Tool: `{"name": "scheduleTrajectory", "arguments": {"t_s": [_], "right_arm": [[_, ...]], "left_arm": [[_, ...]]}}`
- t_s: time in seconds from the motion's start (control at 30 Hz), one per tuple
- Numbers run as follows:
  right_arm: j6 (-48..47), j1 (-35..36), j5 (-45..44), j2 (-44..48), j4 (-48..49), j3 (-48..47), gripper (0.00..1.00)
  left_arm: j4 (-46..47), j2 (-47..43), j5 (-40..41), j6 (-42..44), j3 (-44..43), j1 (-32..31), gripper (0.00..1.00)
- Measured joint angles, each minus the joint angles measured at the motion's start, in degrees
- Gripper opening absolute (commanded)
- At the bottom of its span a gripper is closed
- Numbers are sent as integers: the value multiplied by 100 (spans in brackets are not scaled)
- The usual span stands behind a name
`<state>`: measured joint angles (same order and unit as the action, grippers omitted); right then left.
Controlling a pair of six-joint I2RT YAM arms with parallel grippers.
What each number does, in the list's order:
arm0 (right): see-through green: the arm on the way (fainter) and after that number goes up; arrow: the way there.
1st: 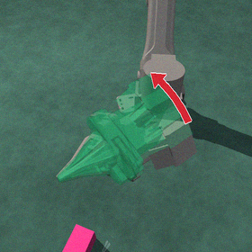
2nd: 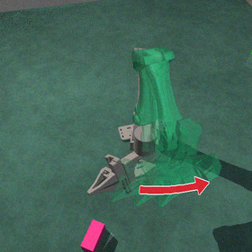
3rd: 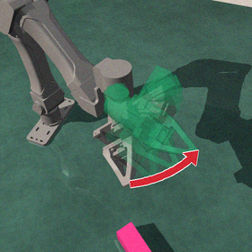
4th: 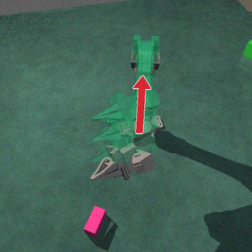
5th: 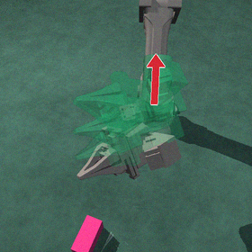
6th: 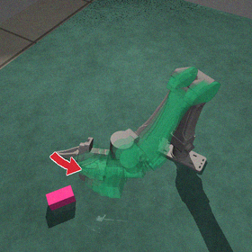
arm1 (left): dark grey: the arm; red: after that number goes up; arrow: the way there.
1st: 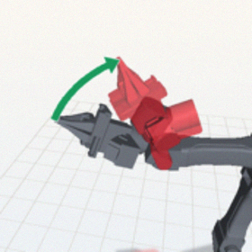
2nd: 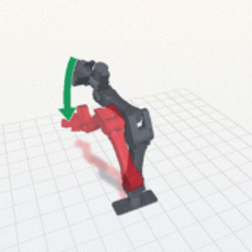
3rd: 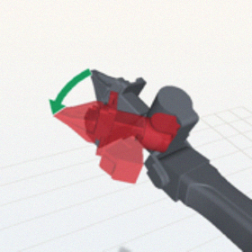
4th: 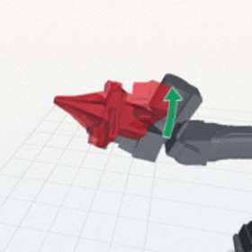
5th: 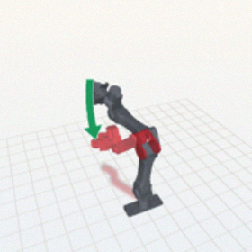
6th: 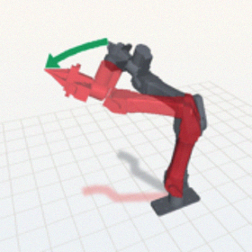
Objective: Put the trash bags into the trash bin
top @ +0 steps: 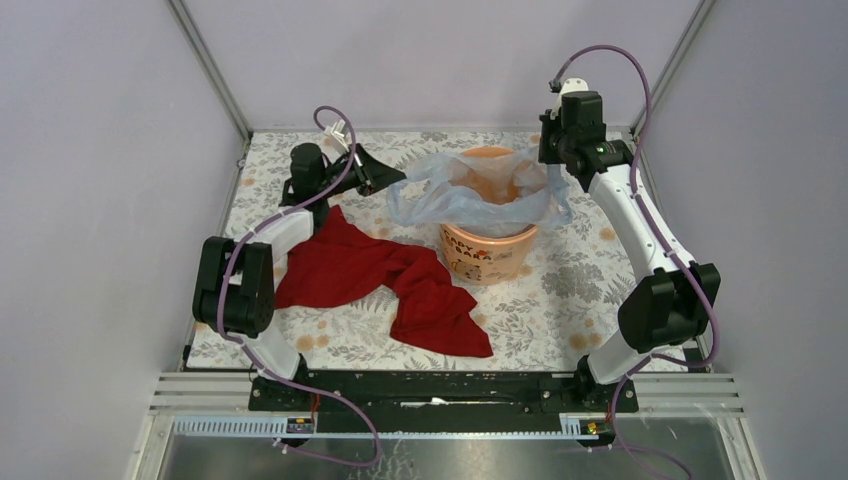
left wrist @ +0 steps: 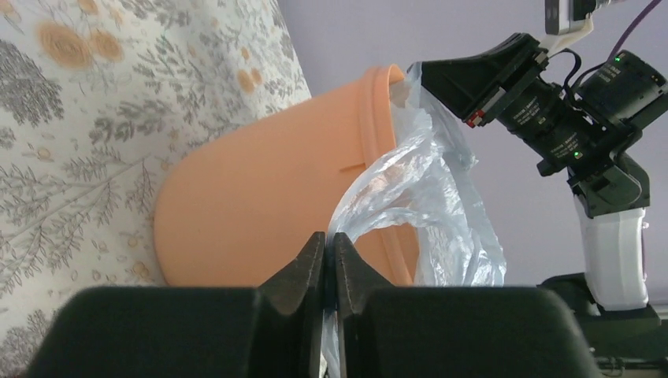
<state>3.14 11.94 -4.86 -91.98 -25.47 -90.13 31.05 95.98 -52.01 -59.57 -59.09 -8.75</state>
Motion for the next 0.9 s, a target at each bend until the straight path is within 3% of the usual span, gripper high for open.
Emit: {"name": "scheduleTrajectory", "arguments": {"t_s": [0.1, 0.53, 0.9], "right_arm": [[72, -2, -11, 2, 116, 0, 0], [619, -245, -22, -299, 409, -173, 0], [857, -264, -20, -273, 28, 363, 16]], "left_arm": [[166, 28, 219, -79, -4, 0, 0], [175, 181, 1307, -24, 20, -9, 0], [-507, -109, 1274, 205, 1064, -442, 0]]}}
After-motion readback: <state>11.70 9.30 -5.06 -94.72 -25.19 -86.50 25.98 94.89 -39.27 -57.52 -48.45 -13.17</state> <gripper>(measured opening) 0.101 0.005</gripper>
